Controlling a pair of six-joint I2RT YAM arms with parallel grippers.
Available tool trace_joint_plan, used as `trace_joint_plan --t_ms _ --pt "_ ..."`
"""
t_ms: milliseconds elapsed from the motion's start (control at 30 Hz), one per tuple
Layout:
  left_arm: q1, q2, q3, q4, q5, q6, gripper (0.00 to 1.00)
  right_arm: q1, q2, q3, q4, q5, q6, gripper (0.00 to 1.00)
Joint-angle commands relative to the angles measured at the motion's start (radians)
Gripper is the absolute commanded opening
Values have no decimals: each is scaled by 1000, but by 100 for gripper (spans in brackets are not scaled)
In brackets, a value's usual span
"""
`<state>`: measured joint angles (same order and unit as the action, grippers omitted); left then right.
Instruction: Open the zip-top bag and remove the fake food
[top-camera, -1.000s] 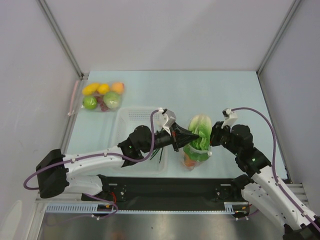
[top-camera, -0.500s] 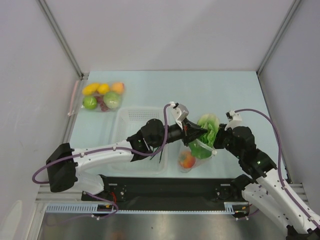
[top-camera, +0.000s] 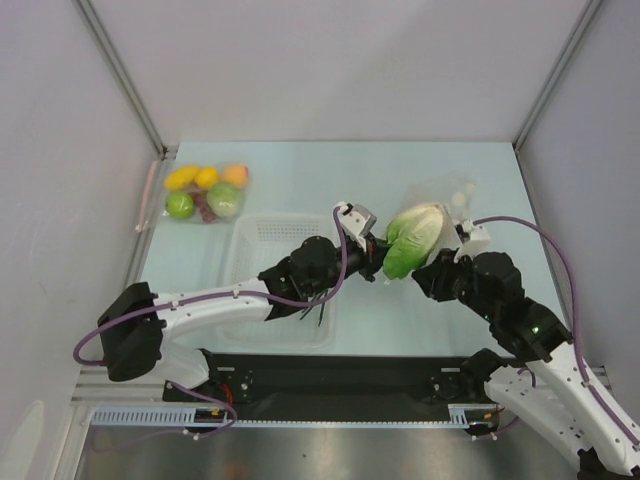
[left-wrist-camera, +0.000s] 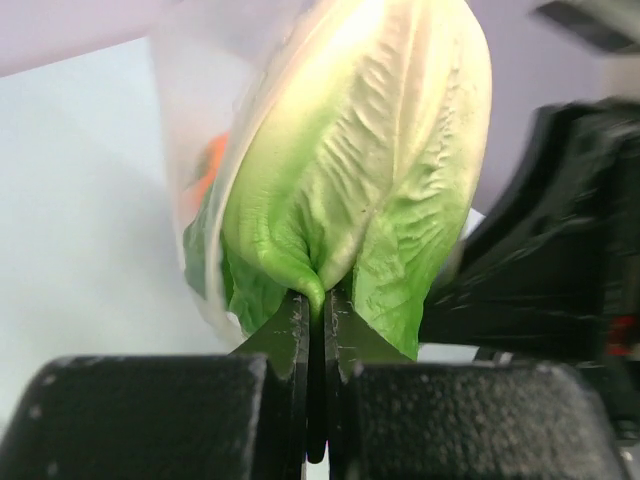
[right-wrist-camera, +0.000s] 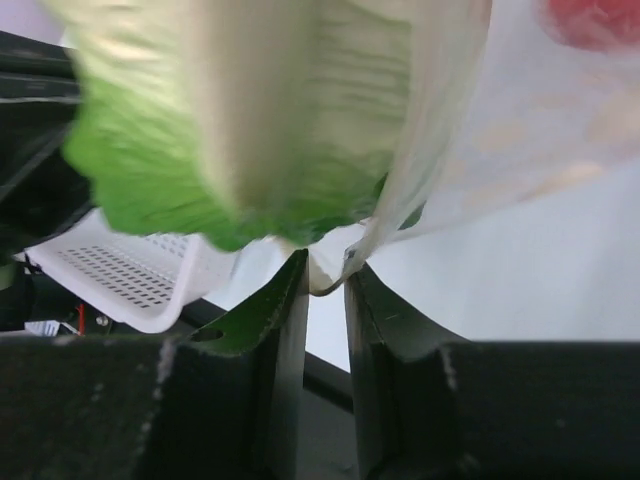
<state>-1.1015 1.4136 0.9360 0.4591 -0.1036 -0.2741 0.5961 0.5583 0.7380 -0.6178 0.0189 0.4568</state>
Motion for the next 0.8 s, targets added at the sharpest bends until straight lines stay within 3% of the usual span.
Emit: trace_joint_plan --t_ms 0,433,567,767 --pt "8 -11 -9 82 -70 24 0 10 5 84 -29 7 -49 25" --pt "17 10 -5 127 16 -108 0 10 12 -3 49 7 -27 23" --pt "31 7 -32 200 59 -203 0 10 32 -83 92 -8 -15 6" --pt "68 -7 -63 302 180 -341 0 10 12 -144 128 12 23 0"
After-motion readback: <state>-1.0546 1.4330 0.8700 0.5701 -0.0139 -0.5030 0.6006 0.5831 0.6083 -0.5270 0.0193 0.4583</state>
